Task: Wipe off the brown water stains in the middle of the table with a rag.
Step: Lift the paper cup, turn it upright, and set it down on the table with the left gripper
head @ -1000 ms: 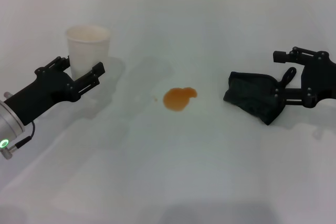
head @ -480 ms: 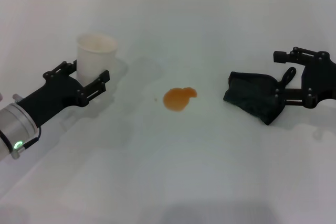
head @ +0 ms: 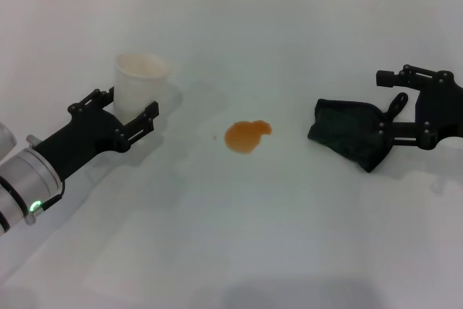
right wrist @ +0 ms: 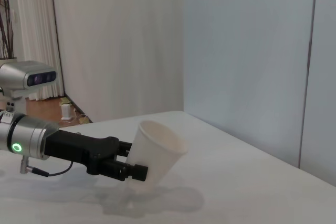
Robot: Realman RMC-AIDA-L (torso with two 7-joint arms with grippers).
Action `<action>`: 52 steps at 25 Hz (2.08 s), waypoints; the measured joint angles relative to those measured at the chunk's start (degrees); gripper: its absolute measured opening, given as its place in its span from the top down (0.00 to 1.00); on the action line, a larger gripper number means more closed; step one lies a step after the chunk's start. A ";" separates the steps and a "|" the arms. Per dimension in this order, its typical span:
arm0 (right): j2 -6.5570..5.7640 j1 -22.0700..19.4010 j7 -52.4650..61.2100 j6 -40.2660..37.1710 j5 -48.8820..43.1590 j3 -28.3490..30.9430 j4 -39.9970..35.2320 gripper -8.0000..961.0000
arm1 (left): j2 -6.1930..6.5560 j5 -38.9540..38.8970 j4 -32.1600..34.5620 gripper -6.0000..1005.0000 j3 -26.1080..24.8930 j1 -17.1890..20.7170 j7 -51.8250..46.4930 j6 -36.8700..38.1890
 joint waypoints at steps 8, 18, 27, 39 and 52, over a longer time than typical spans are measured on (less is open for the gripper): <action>0.00 0.16 0.00 -0.03 0.02 0.00 0.00 0.11 | -0.06 0.04 0.15 0.26 0.00 0.81 0.16 -1.16; 0.00 0.34 0.00 -0.02 0.11 0.00 0.00 0.11 | -0.04 0.86 0.23 0.26 0.10 0.83 -0.04 -2.25; 0.00 0.17 -0.01 -0.02 0.49 0.00 0.00 0.11 | 0.13 1.32 1.64 0.26 0.10 0.18 0.22 -3.99; 0.00 -0.09 -0.11 -0.02 0.64 0.00 0.45 0.11 | -0.01 3.62 1.83 0.26 0.09 -1.00 0.73 -5.51; 0.00 -0.41 -0.17 -0.58 0.71 0.00 0.33 0.11 | 0.15 4.01 3.02 0.24 0.09 1.08 0.35 -5.04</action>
